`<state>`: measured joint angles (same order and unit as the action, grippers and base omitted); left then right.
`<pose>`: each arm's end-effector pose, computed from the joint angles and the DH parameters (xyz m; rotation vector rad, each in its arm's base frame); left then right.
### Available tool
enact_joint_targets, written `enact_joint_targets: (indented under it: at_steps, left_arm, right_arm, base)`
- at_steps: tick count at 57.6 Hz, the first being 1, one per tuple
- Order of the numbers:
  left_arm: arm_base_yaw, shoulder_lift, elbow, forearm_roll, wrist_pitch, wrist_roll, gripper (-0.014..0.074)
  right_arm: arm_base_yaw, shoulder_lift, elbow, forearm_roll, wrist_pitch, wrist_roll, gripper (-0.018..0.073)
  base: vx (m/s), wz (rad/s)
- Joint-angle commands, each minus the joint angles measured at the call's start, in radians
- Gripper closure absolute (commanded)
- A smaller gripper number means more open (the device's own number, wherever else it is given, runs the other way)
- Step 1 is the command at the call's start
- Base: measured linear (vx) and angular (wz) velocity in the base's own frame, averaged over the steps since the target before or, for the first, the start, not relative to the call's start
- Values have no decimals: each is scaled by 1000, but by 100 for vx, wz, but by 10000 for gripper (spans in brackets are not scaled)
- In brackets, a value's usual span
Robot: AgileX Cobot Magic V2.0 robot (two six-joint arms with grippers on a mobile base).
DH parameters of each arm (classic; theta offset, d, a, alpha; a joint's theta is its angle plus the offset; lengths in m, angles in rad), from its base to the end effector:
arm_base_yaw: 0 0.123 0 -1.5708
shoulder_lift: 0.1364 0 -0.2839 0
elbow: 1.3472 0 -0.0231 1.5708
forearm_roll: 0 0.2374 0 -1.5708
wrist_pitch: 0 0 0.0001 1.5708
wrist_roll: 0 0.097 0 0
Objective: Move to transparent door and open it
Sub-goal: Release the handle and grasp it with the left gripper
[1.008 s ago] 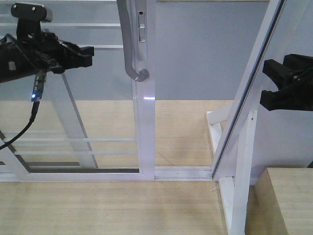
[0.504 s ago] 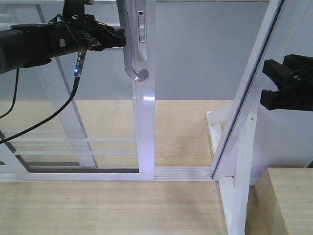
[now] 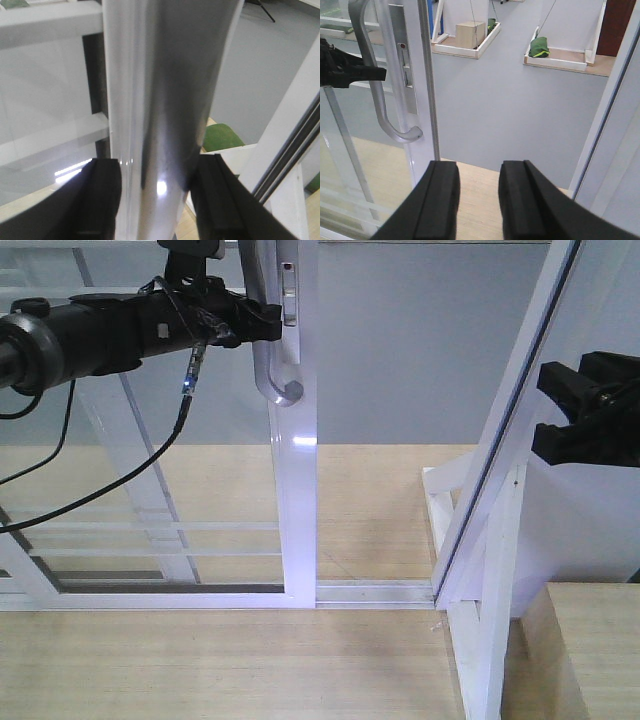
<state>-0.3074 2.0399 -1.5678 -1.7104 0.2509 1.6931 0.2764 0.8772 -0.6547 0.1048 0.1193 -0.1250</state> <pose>0.4489 -0.1676 0.2565 0.4413 1.8848 -0.4587 0.1748 0.0509 0.3304 -0.2796 1.8074 0.1915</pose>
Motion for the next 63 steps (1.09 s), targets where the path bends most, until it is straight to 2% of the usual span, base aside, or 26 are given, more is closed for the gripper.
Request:
enact_joint_targets:
  at_steps: [1, 42, 63]
  left_arm:
    - [7, -56, -54, -65, -105, -2, 166]
    - [10, -154, -50, -62, -410, 3, 166]
    - [10, -275, 183, -62, -708, 10, 171]
  right_arm:
    - [-7, -14, -30, -1, -81, -2, 265]
    - [-7, -14, -30, -1, -78, -2, 265]
    - [-7, -14, -30, -1, -78, -2, 265]
  base:
    - [0, 0]
    - [0, 0]
    - [0, 0]
